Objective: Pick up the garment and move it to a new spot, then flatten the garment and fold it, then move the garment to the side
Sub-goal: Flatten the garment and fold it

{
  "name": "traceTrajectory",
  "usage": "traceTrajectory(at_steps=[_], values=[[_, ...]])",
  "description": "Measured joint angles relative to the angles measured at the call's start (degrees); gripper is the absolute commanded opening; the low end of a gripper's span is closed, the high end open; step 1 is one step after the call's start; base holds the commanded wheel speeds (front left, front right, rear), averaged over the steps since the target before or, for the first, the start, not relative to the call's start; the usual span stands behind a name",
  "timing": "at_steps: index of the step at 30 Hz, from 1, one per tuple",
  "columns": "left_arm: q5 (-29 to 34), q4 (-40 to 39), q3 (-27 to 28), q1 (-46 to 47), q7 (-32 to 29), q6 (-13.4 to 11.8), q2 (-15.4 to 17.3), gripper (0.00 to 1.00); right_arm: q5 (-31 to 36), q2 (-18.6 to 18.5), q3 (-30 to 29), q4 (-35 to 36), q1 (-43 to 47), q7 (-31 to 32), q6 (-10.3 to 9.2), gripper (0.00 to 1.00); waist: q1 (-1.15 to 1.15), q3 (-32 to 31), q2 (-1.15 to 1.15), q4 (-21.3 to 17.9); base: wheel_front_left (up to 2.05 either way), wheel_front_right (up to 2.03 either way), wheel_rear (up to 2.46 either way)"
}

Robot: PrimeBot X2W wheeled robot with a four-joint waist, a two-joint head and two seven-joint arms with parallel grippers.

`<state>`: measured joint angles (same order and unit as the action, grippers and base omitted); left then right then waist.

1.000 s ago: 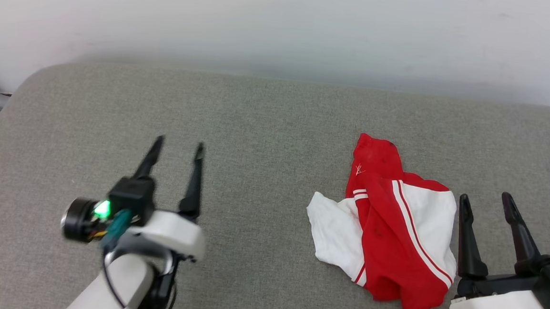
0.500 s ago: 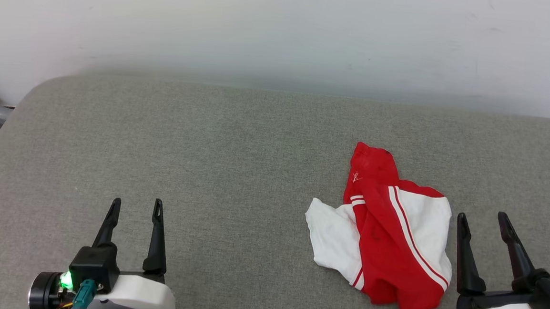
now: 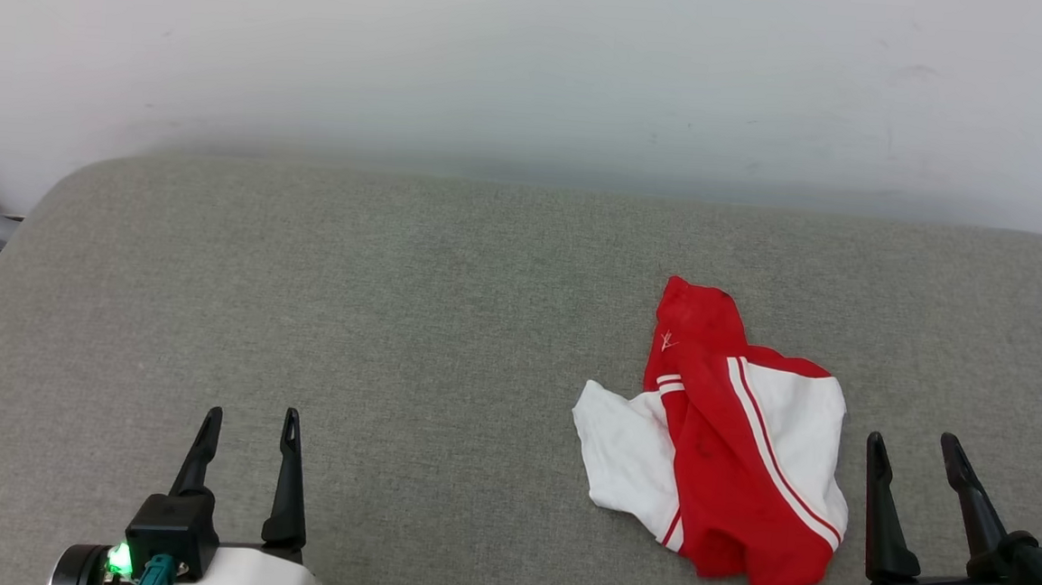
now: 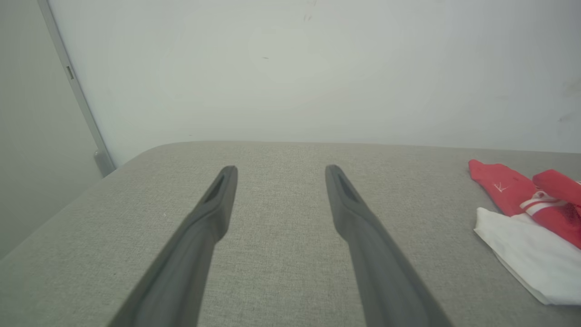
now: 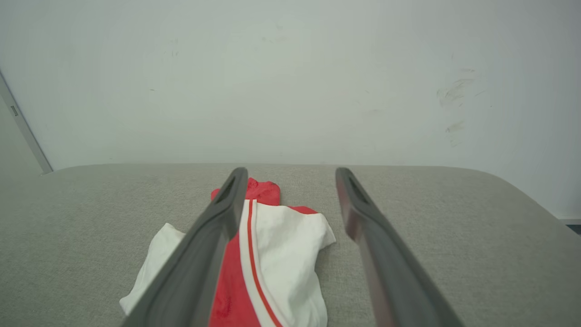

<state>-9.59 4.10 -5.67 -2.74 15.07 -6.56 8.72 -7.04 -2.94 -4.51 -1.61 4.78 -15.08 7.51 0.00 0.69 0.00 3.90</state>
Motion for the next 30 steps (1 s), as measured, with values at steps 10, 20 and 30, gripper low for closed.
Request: traceTrajectory(at_steps=[10, 20, 30], values=[[2.79, 0.87, 2.43, -0.32, 0.0, 2.7, -2.04, 1.0, -0.08, 0.0, -0.05, -0.34, 0.02, 0.0, 0.0, 1.0, 0.0, -0.23, 0.0, -0.57, 0.0, 0.0, 0.0], [5.05, 2.56, 2.59, 1.71, 0.0, 6.58, -2.34, 1.0, -0.24, 0.0, 0.02, -0.31, -0.03, 0.0, 0.0, 1.0, 0.0, 0.04, 0.0, -0.85, 0.0, 0.0, 0.0], [5.5, 8.57, -1.16, 17.81, 0.01, 12.76, 2.18, 1.0, 0.26, 0.0, 1.11, 0.34, -1.73, 0.0, 0.0, 1.0, 0.01, 2.81, 0.0, -2.12, 0.0, 0.0, 0.0]])
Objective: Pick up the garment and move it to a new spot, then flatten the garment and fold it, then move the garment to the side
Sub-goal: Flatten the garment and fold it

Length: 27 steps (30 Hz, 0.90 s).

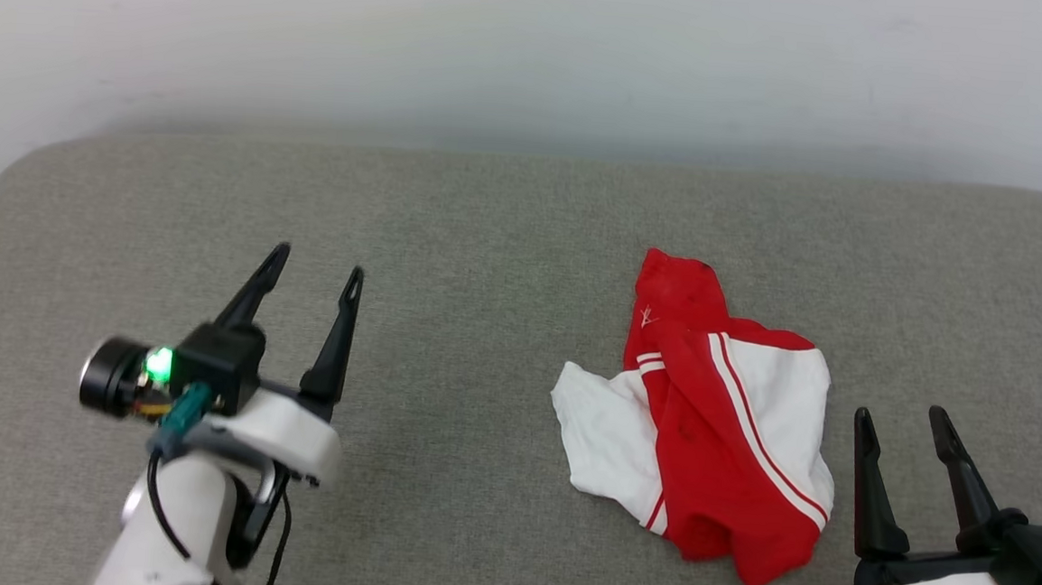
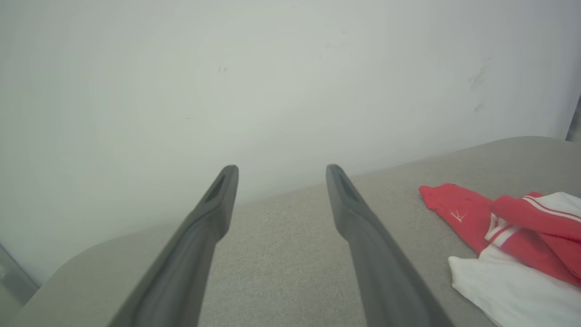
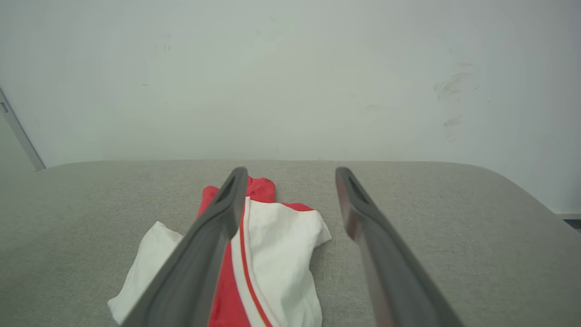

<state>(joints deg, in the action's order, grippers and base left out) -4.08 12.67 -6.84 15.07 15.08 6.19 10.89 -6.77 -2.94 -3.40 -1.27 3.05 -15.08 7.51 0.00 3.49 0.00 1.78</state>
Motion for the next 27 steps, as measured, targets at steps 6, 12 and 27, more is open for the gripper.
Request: traceTrajectory(at_steps=[6, 12, 27], values=[[-4.08, 3.44, -6.82, 11.15, -4.83, 1.14, 4.01, 1.0, 0.73, 0.0, 0.38, 0.47, -1.63, 0.0, 0.0, 1.0, 0.0, 2.5, 0.0, -1.63, 0.0, 0.0, 0.0], [-13.55, 3.63, -18.19, 21.52, -15.25, 1.21, 9.6, 1.0, 0.82, 0.0, 0.34, 0.93, -3.39, 0.0, 0.0, 1.0, 0.0, 5.72, 0.0, -3.32, 0.0, 0.0, 0.0], [-40.32, 0.89, -46.21, 40.35, -49.02, 1.21, 17.78, 1.0, -0.27, 0.01, 1.25, 1.14, -7.67, 0.0, 0.0, 1.0, 0.01, 12.76, 0.0, -7.32, 0.0, 0.0, 0.0]])
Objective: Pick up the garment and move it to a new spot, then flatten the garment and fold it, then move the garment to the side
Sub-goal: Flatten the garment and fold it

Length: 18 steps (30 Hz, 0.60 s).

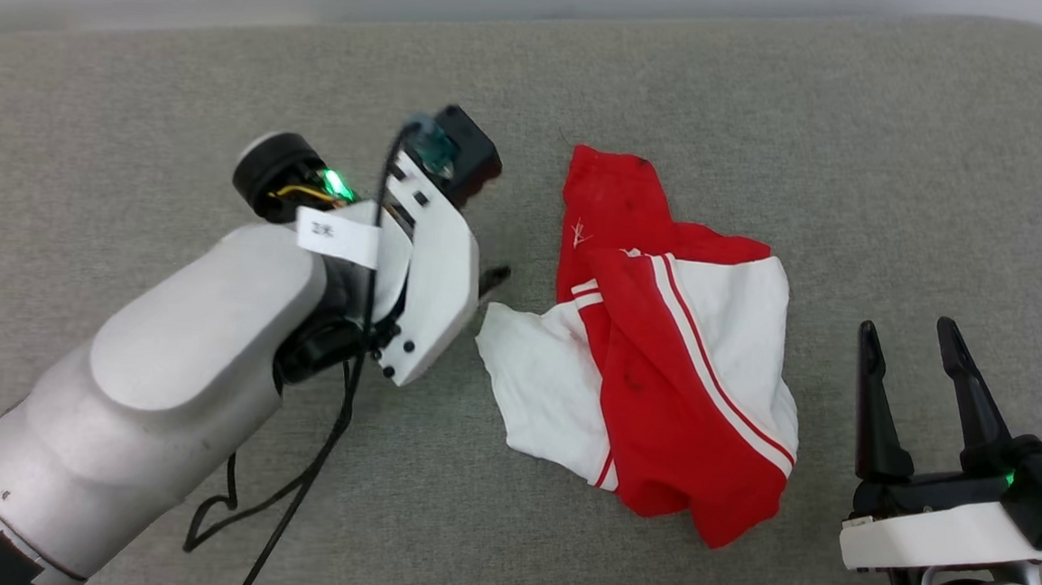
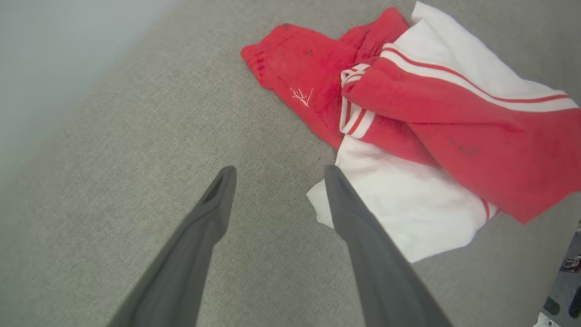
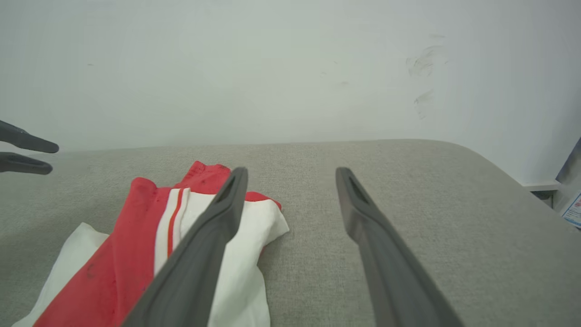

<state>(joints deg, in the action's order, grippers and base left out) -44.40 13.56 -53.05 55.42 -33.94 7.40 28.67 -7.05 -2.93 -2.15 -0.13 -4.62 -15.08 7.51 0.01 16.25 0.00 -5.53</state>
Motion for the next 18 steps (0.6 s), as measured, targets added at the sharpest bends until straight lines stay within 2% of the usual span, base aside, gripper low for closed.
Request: traceTrajectory(at_steps=[4, 10, 14, 18], values=[[-2.41, 0.14, -6.7, 2.59, -3.28, 0.0, 1.15, 1.0, -0.38, 0.0, 0.12, 0.05, -0.99, 0.0, 0.0, 1.0, 0.0, 1.67, 0.0, -1.15, 0.0, 0.0, 0.0], [-4.76, 2.66, -15.02, 4.26, -3.94, 0.0, 1.22, 1.0, -0.69, -0.01, 0.09, 0.07, -2.09, 0.0, 0.0, 1.0, 0.0, 3.77, 0.0, -2.77, 0.0, 0.0, 0.0], [-5.17, 4.99, -18.56, 4.83, -4.01, 0.0, 1.29, 1.0, -0.99, 0.0, 0.43, -0.04, -2.47, 0.0, 0.0, 1.0, 0.0, 4.5, 0.0, -3.62, 0.0, 0.0, 0.0], [-5.41, 5.58, -19.34, 4.59, -4.79, 0.0, 1.27, 1.0, -1.0, 0.0, 0.54, -0.1, -2.49, 0.0, 0.0, 1.0, 0.0, 4.59, 0.0, -4.1, 0.0, 0.0, 0.0]])
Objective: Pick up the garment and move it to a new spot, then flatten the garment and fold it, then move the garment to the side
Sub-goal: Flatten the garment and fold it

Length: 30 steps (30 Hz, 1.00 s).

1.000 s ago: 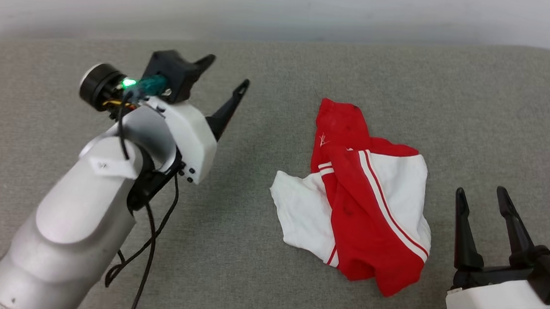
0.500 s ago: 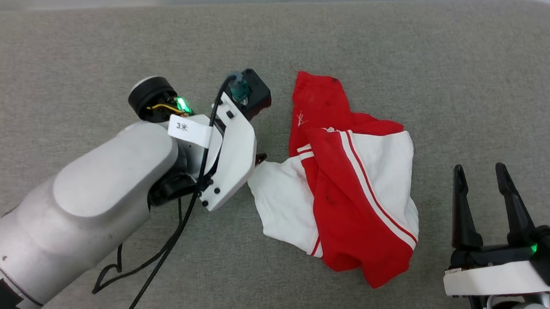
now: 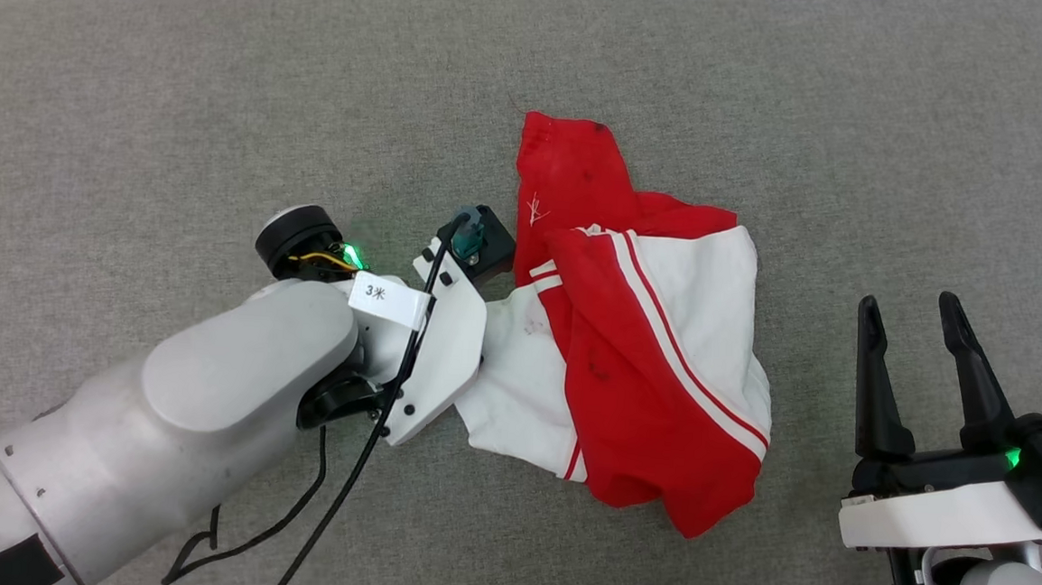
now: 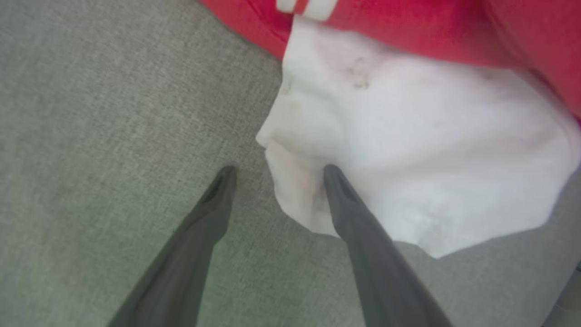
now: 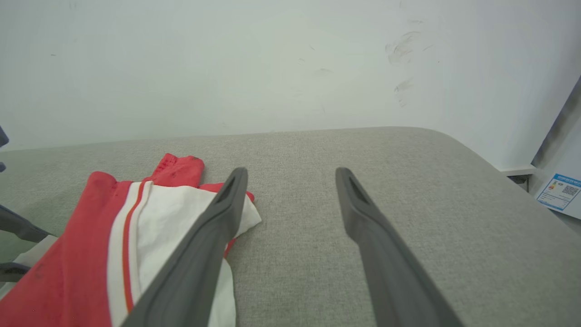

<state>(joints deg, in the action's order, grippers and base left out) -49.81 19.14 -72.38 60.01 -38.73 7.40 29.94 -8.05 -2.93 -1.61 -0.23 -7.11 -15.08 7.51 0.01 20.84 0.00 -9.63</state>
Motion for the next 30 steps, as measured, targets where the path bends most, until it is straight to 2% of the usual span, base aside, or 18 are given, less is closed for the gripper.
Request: traceTrajectory(at_steps=[1, 2, 3, 9, 16, 23, 30], values=[[-0.42, -0.16, -0.01, -0.32, -0.12, -0.03, -0.04, 1.0, 0.0, 0.0, -0.05, 0.01, 0.0, 0.0, 0.0, 1.0, 0.0, -0.05, 0.0, 0.0, 0.0, 0.0, 0.0], [-0.57, -0.15, -0.02, -0.51, 0.49, -0.07, -0.04, 0.4, 0.01, 0.0, -0.1, 0.0, 0.02, 0.0, 0.0, 1.0, 0.0, -0.13, 0.0, 0.04, 0.0, 0.0, 0.0], [-0.52, 0.03, -0.1, -0.74, 1.42, -0.07, -0.04, 0.0, 0.02, 0.0, -0.12, -0.02, 0.04, 0.0, 0.0, 1.0, 0.0, -0.23, 0.0, 0.12, 0.0, 0.0, 0.0], [-0.73, 2.36, -0.96, -1.05, 9.93, 0.02, -0.81, 0.0, 0.71, 0.0, -0.56, -0.22, 0.63, 0.0, 0.0, 1.0, 0.0, -1.72, 0.0, 1.29, 0.0, 0.0, 0.0], [-2.59, 2.72, 3.0, -1.9, 21.17, -0.48, 1.49, 0.0, 1.37, 0.0, -0.88, -0.76, 2.83, 0.0, 0.0, 1.0, -0.01, -5.1, 0.0, 3.47, 0.0, 0.0, 0.0], [-7.08, -0.53, 8.32, -8.82, 28.42, -5.42, 8.42, 0.0, 1.75, 0.0, -0.91, -1.04, 4.93, 0.0, 0.0, 1.0, -0.01, -8.44, 0.0, 6.77, 0.0, 0.0, 0.0], [-12.14, -2.96, 11.33, -19.41, 32.92, -12.06, 16.17, 0.0, 2.52, 0.01, -0.98, -1.01, 6.02, 0.0, 0.01, 1.0, -0.01, -10.35, 0.0, 9.48, 0.0, 0.0, 0.0]])
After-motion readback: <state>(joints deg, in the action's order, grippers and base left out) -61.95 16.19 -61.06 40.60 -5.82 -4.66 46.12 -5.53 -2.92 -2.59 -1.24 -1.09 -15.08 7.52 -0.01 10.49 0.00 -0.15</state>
